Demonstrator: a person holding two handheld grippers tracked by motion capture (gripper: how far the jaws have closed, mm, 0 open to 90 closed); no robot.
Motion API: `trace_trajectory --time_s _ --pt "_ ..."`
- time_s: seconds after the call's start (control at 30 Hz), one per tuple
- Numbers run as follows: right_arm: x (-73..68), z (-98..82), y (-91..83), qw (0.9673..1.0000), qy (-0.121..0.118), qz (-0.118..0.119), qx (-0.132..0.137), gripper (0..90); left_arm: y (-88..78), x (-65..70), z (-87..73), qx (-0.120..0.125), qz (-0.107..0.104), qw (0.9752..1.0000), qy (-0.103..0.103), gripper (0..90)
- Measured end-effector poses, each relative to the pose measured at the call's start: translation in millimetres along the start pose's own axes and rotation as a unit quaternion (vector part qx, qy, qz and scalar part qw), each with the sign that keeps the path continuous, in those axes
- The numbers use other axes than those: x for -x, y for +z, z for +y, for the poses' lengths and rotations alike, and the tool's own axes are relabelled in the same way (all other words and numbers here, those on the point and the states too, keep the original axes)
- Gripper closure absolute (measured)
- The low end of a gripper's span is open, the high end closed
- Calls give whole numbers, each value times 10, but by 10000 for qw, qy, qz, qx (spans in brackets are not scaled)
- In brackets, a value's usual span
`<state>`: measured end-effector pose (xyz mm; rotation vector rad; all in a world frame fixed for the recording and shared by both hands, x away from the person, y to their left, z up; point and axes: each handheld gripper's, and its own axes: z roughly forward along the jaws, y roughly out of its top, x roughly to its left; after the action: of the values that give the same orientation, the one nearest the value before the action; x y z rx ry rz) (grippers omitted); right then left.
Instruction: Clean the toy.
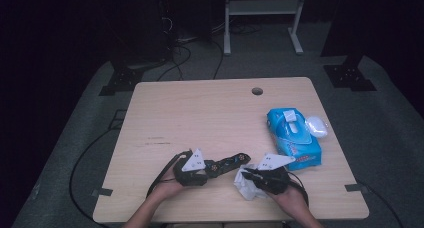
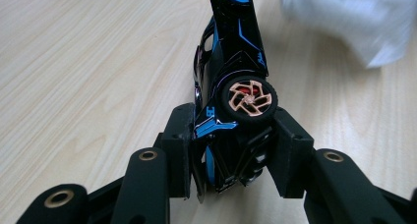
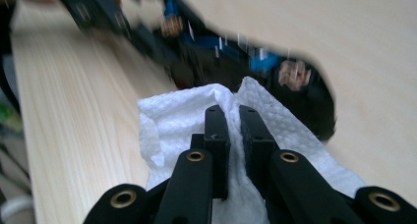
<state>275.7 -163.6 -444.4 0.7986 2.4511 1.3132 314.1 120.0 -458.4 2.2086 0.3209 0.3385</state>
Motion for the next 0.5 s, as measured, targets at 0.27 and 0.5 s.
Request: trace_trajectory --time_s 0.27,0.5 --pt "-73 456 239 9993 -89 117 347 832 69 -21 14 108 19 9999 -112 582" --pt "-163 588 628 9992 -182 305 159 832 43 -3 -16 169 56 9998 -116 582"
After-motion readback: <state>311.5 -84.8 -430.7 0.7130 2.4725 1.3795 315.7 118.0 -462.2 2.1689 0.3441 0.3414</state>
